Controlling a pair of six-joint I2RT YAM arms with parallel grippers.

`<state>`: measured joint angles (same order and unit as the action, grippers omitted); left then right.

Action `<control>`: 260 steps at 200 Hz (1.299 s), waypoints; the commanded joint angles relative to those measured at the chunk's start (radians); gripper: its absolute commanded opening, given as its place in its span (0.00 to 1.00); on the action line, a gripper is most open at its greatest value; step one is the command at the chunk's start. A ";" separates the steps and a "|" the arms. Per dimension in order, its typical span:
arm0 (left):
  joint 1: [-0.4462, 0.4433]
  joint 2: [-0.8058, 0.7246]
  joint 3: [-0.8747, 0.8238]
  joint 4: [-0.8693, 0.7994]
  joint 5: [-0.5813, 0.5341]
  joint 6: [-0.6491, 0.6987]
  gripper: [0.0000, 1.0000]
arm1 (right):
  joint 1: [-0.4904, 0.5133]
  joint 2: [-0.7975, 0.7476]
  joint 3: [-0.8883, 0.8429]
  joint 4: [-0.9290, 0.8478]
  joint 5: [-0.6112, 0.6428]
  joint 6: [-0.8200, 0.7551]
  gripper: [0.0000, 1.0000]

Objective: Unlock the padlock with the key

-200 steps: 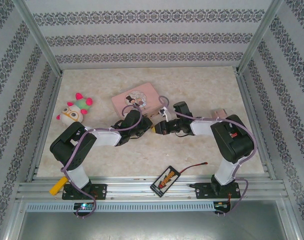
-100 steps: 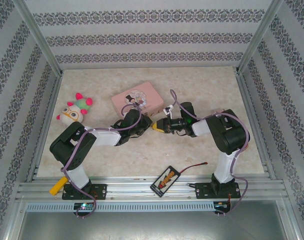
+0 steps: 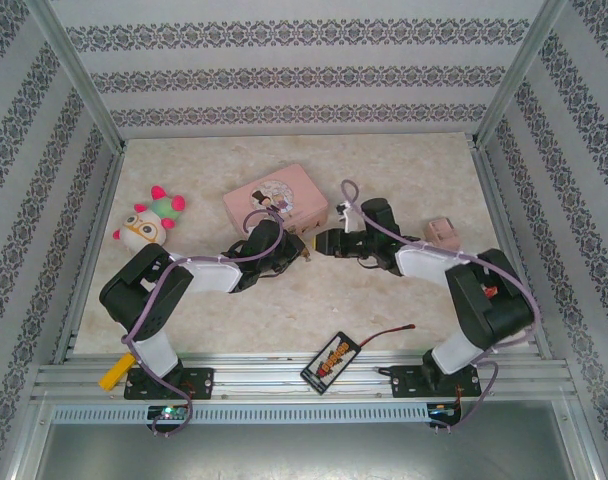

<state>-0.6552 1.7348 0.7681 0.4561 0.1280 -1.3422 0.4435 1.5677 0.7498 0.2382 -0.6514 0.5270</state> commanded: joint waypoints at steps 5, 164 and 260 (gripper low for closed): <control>-0.017 -0.011 -0.007 -0.041 0.064 -0.020 0.00 | 0.092 -0.061 0.059 -0.307 0.301 -0.257 0.32; -0.015 -0.012 -0.005 -0.037 0.081 -0.023 0.00 | 0.379 0.051 0.216 -0.460 0.749 -0.479 0.28; -0.015 -0.011 0.000 -0.040 0.091 -0.023 0.00 | 0.405 0.137 0.259 -0.448 0.887 -0.509 0.27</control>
<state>-0.6533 1.7344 0.7681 0.4545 0.1287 -1.3357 0.8425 1.6508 0.9775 -0.2195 0.1127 0.0479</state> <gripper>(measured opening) 0.107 0.271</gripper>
